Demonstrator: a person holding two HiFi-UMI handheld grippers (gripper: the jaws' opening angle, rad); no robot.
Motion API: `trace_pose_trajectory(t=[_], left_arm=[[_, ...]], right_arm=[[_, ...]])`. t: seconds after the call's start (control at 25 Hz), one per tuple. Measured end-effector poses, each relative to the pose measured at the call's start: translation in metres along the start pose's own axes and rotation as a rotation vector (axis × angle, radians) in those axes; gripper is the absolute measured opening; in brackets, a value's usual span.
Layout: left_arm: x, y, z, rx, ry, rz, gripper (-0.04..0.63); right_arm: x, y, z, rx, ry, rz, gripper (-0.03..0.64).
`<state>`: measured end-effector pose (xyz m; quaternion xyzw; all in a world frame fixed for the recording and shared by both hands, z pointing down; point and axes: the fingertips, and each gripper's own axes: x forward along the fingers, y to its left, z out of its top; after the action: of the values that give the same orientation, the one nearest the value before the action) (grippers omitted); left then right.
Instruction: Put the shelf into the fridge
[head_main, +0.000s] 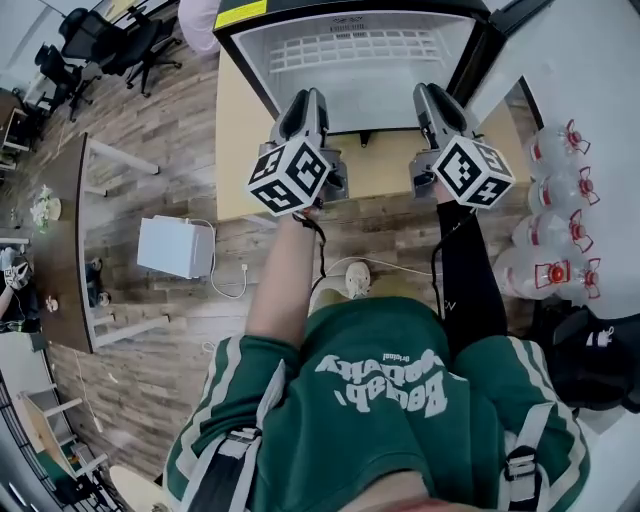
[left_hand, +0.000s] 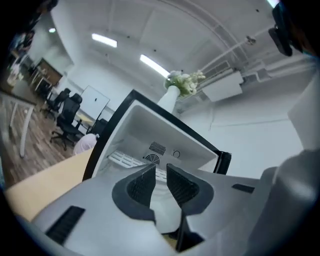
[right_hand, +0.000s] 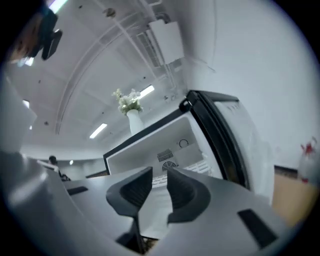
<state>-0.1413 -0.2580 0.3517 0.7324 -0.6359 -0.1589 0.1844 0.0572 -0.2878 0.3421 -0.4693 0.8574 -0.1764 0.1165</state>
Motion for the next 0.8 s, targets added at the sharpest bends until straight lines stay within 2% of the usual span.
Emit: trace_pose_trajectory(t=[0.16, 0.36, 0.56, 0.8], left_arm=[[-0.018, -0.034, 0.01, 0.235, 0.013, 0.036, 0.072], [-0.046, -0.078, 0.016, 0.43, -0.025, 0.058, 0.084], [-0.073, -0.112, 0.009, 0.507, -0.028, 0.037, 0.103], [-0.111, -0.133, 0.003, 0.594, -0.047, 0.036, 0.146]], right_arm=[[-0.021, 0.005, 0.018, -0.223, 0.035, 0.025, 0.103], [-0.047, 0.01, 0.039, -0.427, 0.045, 0.069, 0.117], [-0.08, 0.02, 0.051, -0.49, 0.03, 0.112, 0.146], [-0.112, 0.033, 0.039, -0.519, 0.037, 0.179, 0.181]])
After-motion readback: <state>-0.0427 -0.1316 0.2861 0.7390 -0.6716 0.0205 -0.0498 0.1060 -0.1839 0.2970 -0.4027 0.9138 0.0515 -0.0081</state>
